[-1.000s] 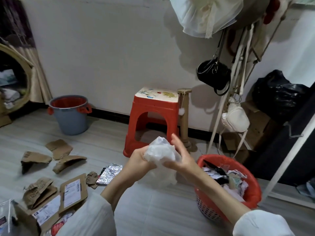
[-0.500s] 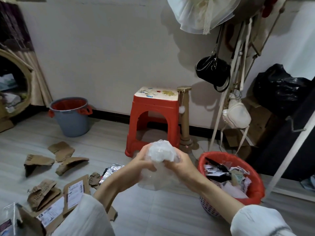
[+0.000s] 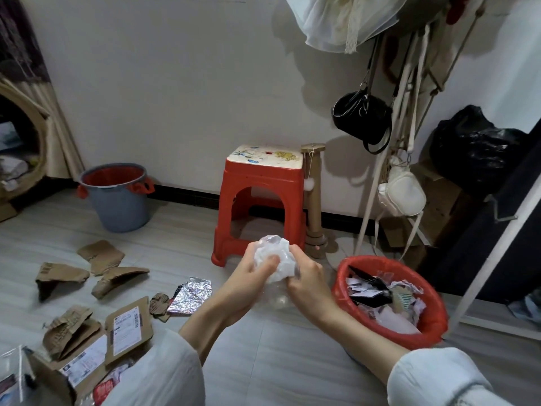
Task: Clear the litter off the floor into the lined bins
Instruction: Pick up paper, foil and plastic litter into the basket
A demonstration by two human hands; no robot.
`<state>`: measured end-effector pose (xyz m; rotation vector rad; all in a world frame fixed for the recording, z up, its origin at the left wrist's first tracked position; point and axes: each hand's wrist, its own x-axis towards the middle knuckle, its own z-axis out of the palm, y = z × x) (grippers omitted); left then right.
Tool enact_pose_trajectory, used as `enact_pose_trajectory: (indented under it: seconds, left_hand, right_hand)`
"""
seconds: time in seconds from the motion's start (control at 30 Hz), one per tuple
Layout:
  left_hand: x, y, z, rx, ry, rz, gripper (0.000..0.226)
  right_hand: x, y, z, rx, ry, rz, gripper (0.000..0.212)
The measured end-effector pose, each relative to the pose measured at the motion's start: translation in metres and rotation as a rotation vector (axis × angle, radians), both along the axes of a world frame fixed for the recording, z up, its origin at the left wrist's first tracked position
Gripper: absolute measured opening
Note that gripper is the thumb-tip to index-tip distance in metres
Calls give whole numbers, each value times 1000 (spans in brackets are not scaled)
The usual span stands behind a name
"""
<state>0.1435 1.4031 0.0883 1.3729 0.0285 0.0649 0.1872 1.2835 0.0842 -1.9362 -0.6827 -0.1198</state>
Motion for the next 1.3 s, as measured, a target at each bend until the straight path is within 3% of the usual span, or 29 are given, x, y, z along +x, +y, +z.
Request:
enact_pose_trajectory:
  seconds: [0.17, 0.37, 0.4, 0.5, 0.57, 0.63, 0.67, 0.73, 0.9, 1.03, 1.17, 1.3]
  left_hand:
    - [5, -11, -5, 133, -91, 80, 23]
    - [13, -14, -11, 81, -55, 134, 18]
    - [14, -14, -12, 64, -43, 143, 17]
    - [18, -14, -17, -18, -8, 169, 17]
    - [22, -14, -20, -44, 2, 174, 21]
    - [25, -13, -23, -19, -10, 183, 30]
    - [27, -12, -24, 20, -26, 195, 32]
    - [29, -14, -28, 149, -75, 239, 24]
    - [32, -23, -37, 421, -198, 333, 20]
    - [31, -29, -40, 542, -260, 321, 27]
    - [31, -34, -48, 699, -277, 221, 35]
    - [28, -45, -49, 650, -185, 27, 46]
  right_hand:
    - [2, 1, -6, -51, 26, -23, 11]
    - [10, -11, 1, -131, 231, 82, 15]
    - [10, -15, 1, -84, 312, 131, 23]
    - [16, -25, -1, 82, 550, 221, 74]
    - [23, -30, 0, 141, 659, 226, 87]
    - [26, -36, -1, 120, 681, 188, 74]
    - [27, -39, -2, 88, 668, 160, 59]
    - [28, -43, -4, 27, 663, 119, 38]
    - [28, -41, -1, 210, 923, 100, 33]
    - [29, -48, -1, 336, 1033, 274, 57]
    - [32, -49, -8, 411, 1037, 255, 30]
    - [43, -58, -13, 397, 1017, 91, 24]
